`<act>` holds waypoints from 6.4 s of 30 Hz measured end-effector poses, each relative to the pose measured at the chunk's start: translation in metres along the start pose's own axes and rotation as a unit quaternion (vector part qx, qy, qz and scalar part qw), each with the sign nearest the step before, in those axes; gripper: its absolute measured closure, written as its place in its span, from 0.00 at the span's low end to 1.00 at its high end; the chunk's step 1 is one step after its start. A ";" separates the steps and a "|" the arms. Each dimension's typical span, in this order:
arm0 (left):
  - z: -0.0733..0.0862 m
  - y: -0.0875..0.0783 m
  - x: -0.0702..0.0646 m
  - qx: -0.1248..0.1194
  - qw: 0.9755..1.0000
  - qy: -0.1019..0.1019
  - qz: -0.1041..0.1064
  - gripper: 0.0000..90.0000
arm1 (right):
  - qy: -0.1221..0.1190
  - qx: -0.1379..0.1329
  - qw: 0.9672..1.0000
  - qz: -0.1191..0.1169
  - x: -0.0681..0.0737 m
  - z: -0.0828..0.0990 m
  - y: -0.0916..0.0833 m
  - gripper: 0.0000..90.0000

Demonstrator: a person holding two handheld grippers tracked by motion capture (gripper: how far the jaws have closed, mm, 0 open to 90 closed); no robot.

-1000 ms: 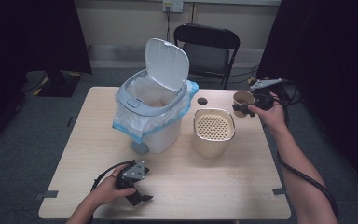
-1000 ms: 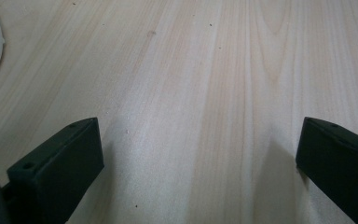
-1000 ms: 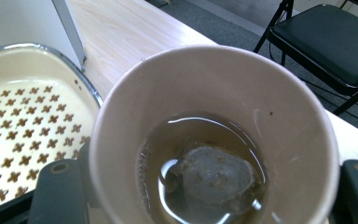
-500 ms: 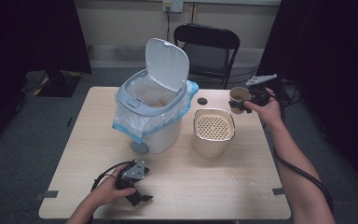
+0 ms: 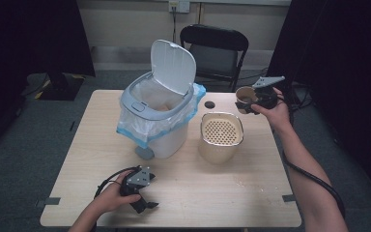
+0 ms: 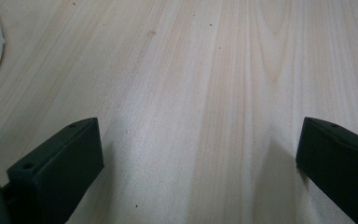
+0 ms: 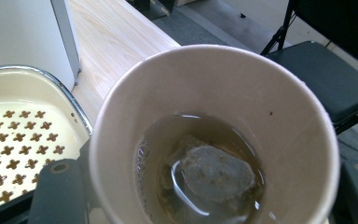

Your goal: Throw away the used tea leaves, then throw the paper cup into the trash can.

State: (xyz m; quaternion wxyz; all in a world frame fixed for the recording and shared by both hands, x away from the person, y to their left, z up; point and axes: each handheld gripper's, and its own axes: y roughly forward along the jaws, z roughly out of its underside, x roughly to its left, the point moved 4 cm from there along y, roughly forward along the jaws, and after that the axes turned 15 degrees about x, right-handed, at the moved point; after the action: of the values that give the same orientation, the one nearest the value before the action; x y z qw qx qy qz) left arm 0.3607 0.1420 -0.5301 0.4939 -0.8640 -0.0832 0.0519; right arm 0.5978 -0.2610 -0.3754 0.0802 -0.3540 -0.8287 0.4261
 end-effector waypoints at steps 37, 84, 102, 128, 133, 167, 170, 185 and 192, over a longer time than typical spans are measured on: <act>0.000 0.000 0.000 0.001 1.000 0.000 0.002 0.00 | -0.355 0.057 0.898 0.254 0.066 -0.013 -0.010 0.32; 0.000 0.000 0.000 0.001 1.000 -0.001 0.000 0.00 | -0.107 -0.014 0.994 0.026 0.063 -0.023 -0.034 0.30; 0.000 0.000 0.000 0.001 1.000 -0.001 0.000 0.00 | -0.092 -0.012 0.995 -0.041 0.078 -0.031 -0.042 0.30; 0.000 0.000 0.000 0.002 1.000 0.001 0.002 0.00 | -0.083 0.001 0.991 -0.104 0.091 -0.058 -0.059 0.30; 0.000 -0.001 0.000 0.005 1.000 0.002 0.002 0.00 | -0.087 0.000 0.990 -0.108 0.094 -0.066 -0.067 0.30; 0.000 0.000 0.000 0.003 1.000 0.001 0.001 0.00 | -0.123 -0.003 0.981 -0.148 0.124 -0.118 -0.099 0.30; 0.000 -0.001 0.000 0.003 1.000 0.001 0.001 0.00 | -0.127 -0.003 0.980 -0.151 0.127 -0.122 -0.101 0.30; 0.000 -0.001 0.000 0.003 1.000 0.002 0.001 0.00 | -0.133 -0.011 0.977 -0.167 0.138 -0.140 -0.110 0.30; 0.000 -0.001 0.000 0.003 1.000 0.002 0.001 0.00 | -0.136 -0.017 0.975 -0.175 0.146 -0.149 -0.109 0.30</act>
State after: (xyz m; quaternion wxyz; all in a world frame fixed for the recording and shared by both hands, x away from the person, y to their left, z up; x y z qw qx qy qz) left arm 0.3608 0.1424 -0.5295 0.4968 -0.8625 -0.0813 0.0509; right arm 0.4985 -0.1104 -0.2244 0.0344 -0.1433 -0.8880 0.4356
